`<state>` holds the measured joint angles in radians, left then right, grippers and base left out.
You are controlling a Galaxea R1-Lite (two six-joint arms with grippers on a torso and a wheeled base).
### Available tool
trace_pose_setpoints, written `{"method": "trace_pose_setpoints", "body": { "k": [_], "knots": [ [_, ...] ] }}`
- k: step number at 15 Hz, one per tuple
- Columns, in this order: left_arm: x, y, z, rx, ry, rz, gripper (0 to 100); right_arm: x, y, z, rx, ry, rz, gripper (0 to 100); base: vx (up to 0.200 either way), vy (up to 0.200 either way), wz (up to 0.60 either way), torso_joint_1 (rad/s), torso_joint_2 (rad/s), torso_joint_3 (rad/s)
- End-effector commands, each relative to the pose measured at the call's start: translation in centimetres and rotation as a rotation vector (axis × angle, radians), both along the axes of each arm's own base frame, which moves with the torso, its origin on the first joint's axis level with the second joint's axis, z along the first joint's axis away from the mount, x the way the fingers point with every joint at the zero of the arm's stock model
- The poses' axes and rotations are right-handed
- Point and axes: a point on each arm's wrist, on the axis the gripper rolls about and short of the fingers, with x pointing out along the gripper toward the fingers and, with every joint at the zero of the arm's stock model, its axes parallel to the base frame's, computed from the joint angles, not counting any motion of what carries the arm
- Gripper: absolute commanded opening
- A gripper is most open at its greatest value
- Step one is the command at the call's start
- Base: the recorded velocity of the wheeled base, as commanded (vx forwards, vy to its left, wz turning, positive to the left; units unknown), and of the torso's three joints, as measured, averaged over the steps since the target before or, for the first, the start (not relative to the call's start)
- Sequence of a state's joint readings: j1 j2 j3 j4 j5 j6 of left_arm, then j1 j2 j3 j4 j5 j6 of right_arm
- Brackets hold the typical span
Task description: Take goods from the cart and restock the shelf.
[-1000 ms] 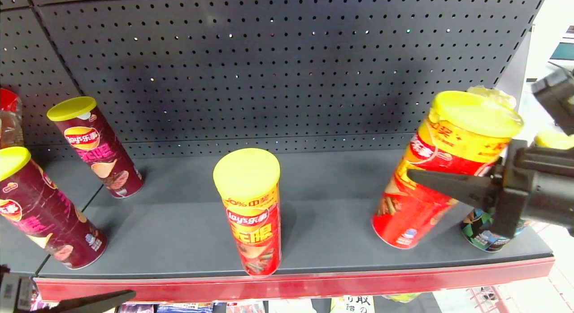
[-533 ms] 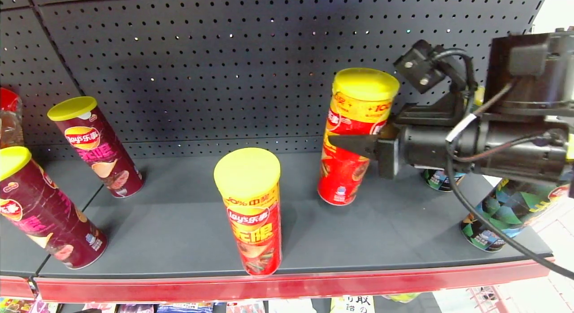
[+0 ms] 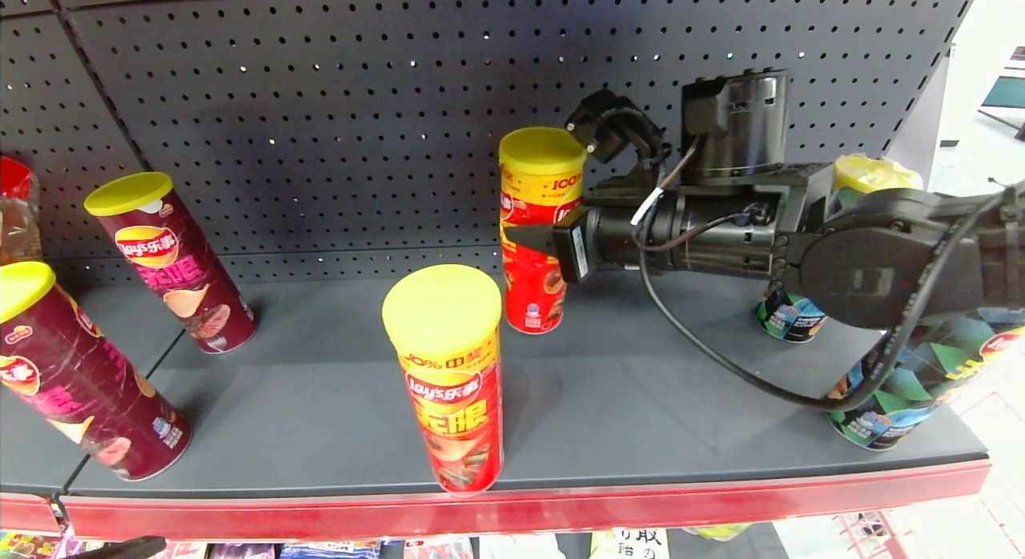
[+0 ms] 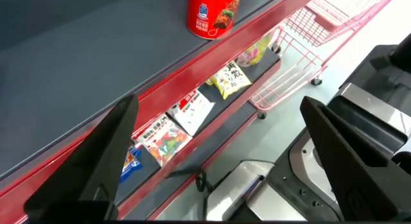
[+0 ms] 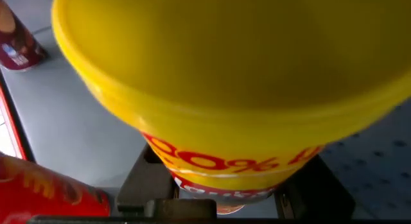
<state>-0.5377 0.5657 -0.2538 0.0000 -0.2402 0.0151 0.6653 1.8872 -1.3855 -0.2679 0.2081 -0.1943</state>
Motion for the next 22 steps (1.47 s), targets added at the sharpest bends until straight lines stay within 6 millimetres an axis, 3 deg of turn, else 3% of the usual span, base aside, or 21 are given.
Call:
{"method": "trace_pose_setpoints", "body": {
  "k": [1, 16, 17, 20, 22],
  "knots": [
    [0.1, -0.1, -0.1, 0.005, 0.011, 0.002, 100, 0.8, 0.8, -1.4, -0.017, 0.026, 0.003, 0, 0.000, 0.000, 0.00, 0.000, 0.00, 0.000],
    [0.1, 0.0, -0.2, 0.018, 0.019, 0.026, 100, 0.5, 2.7, -2.7, -0.022, 0.064, 0.047, 0, 0.000, 0.000, 0.00, 0.000, 0.00, 0.000],
    [0.1, 0.0, -0.3, 0.019, 0.021, 0.027, 100, 0.5, 2.7, -2.8, -0.023, 0.067, 0.045, 100, 0.000, 0.000, 0.00, 0.000, 0.00, 0.000],
    [0.1, 0.0, -0.3, 0.019, 0.022, 0.027, 100, 0.3, 2.5, -2.6, -0.020, 0.070, 0.041, 100, 0.000, 0.000, 0.00, 0.000, 0.00, 0.000],
    [0.1, 0.0, -0.2, 0.019, 0.021, 0.027, 100, -1.1, 1.6, -2.5, -0.020, 0.095, 0.037, 100, 0.000, 0.000, 0.00, 0.000, 0.00, 0.000]
  ]
}}
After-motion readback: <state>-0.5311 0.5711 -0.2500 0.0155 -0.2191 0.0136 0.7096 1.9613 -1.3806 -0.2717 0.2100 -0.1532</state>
